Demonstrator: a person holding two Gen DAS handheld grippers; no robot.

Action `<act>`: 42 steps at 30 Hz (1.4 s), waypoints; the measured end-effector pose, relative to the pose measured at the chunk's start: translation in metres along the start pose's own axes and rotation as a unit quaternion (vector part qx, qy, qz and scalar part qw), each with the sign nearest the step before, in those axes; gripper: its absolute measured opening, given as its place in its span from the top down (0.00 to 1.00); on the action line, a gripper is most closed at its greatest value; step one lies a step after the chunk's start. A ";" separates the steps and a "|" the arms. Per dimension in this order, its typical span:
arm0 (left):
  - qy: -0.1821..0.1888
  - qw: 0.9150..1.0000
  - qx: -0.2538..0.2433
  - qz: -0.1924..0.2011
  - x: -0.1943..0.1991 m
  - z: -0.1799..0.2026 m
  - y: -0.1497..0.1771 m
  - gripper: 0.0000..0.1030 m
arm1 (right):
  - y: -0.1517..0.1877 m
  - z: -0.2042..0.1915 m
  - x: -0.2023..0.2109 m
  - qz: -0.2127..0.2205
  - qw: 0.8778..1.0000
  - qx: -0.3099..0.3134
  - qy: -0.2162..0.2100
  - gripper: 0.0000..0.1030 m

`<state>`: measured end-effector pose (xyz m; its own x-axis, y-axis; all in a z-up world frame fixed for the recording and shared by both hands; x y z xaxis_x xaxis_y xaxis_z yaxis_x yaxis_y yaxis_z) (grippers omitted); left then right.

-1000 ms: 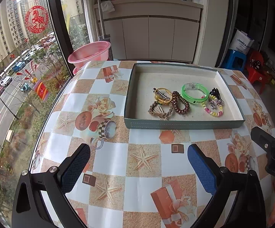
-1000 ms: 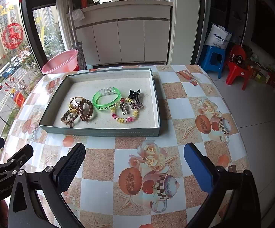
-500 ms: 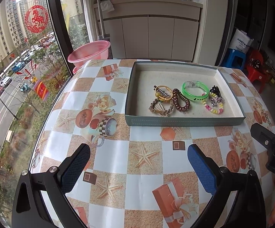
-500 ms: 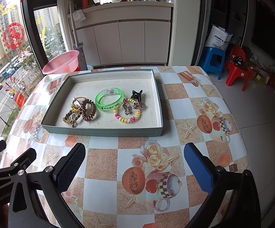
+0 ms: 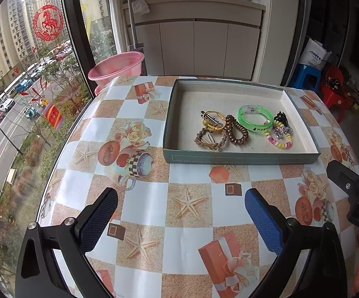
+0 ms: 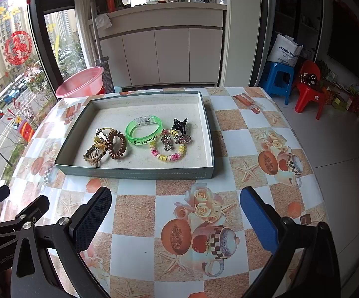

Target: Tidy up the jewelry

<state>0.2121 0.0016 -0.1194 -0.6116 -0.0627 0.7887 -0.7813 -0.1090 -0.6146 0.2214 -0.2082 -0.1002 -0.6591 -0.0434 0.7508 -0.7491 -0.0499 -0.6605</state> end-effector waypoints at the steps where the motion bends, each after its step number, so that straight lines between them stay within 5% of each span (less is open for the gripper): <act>1: 0.001 1.000 0.000 0.000 0.000 0.000 0.000 0.00 | 0.000 0.000 0.000 0.000 1.000 0.000 0.000 0.00; 42: 0.000 1.000 -0.002 -0.009 -0.005 0.001 0.003 0.00 | 0.001 -0.002 0.000 -0.001 1.000 -0.002 0.002 0.00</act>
<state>0.2132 0.0010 -0.1249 -0.5973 -0.0613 0.7997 -0.7928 -0.1059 -0.6002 0.2209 -0.2058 -0.1008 -0.6583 -0.0393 0.7518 -0.7504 -0.0455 -0.6594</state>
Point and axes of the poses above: each gripper's, at about its wrist camera, not at the fingertips, and x roughly against the way its jaws point, z to its right, y to its underside, the point moved 6 cm from there along -x, roughly the way its jaws point, and after that the axes turned 5 degrees about x, right-handed, at the moved point
